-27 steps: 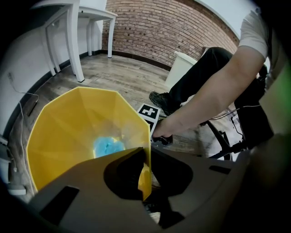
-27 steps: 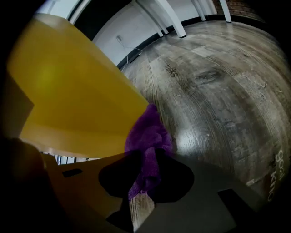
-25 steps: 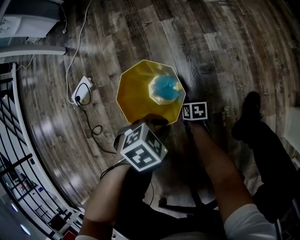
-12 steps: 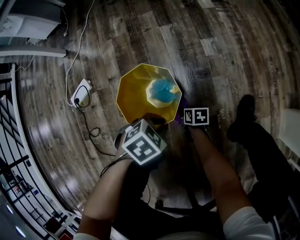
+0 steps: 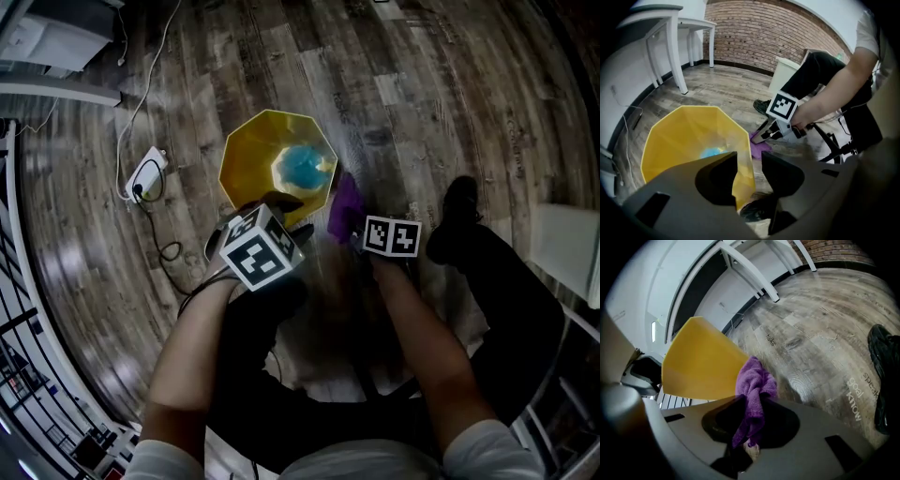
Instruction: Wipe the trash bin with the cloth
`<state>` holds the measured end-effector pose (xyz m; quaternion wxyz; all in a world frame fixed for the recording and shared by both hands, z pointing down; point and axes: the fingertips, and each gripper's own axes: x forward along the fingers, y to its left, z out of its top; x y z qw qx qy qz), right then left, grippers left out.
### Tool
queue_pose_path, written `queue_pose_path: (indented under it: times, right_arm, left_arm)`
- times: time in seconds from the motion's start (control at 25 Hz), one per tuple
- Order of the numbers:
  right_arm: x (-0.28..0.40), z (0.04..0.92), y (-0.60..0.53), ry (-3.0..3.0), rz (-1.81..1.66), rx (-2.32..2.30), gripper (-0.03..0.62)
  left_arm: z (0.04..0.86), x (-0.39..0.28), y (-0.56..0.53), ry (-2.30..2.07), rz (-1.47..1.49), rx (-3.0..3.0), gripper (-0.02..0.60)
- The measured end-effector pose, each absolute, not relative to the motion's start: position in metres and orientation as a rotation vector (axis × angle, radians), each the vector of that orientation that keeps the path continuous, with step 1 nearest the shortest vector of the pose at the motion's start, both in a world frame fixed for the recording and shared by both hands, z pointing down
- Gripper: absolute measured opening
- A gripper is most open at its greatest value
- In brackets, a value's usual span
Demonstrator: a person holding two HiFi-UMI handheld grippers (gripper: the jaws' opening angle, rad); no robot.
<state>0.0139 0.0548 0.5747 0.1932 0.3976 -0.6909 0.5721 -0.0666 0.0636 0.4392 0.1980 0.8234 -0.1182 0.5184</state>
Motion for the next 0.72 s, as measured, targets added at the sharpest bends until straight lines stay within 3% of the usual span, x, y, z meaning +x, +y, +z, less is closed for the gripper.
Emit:
queue_pose_path:
  times: [0.72]
  right_arm:
    - [-0.011,0.452,0.083,-2.133,1.753,1.147,0.089]
  left_arm:
    - [0.47,-0.116,0.08,-0.276,1.714,2.207,0.155]
